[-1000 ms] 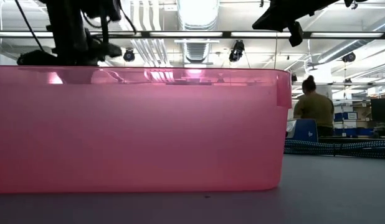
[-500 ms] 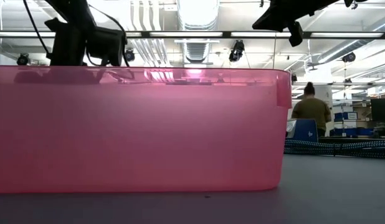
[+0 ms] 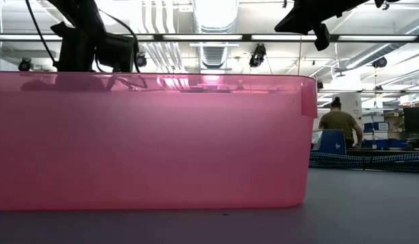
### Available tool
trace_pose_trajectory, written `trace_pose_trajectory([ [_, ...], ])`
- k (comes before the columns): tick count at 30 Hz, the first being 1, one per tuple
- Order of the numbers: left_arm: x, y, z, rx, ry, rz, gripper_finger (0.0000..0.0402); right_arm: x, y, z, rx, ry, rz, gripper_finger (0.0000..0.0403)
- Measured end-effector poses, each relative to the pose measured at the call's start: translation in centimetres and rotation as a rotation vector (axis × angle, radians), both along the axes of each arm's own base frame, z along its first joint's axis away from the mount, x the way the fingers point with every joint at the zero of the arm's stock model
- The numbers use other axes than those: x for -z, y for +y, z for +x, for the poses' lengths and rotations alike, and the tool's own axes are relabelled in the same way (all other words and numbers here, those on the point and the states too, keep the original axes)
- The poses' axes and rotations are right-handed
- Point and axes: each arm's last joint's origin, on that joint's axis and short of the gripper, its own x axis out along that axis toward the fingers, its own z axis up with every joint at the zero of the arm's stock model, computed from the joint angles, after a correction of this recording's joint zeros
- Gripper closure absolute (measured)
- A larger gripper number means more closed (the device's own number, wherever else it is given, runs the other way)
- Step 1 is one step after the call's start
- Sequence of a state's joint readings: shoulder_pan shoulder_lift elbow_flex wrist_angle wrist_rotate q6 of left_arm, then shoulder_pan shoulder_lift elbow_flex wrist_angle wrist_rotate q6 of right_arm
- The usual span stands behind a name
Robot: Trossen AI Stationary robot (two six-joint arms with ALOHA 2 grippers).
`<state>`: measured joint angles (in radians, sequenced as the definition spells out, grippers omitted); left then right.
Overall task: Pick and place USB-C Cables
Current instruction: Put the white charger cable into the pink bin
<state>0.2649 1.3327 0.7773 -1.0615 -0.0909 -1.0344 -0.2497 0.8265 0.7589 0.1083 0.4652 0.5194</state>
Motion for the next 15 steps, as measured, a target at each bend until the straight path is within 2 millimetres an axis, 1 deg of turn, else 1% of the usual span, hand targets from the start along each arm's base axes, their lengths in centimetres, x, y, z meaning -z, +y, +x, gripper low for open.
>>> trace_pose_trajectory([
  [3,0.5,0.2,0.2,0.001,0.03,0.023,0.021,0.0,0.0,0.0,0.0,0.0,0.0,0.0394],
  [5,0.9,0.3,0.4,0.02,0.045,0.028,0.0201,0.0,0.0,0.0,0.0,0.0,0.0,0.0394],
  [7,1.6,0.4,0.6,0.044,0.057,0.024,0.0197,0.0,0.0,0.0,0.0,0.0,0.0,0.0394],
  [13,3.7,0.3,0.5,0.047,0.117,0.005,0.0196,0.0,0.0,0.0,0.0,0.0,0.0,0.0394],
  [15,4.0,0.3,0.5,0.057,0.118,0.002,0.0198,0.0,0.0,0.0,0.0,0.0,0.0,0.0394],
])
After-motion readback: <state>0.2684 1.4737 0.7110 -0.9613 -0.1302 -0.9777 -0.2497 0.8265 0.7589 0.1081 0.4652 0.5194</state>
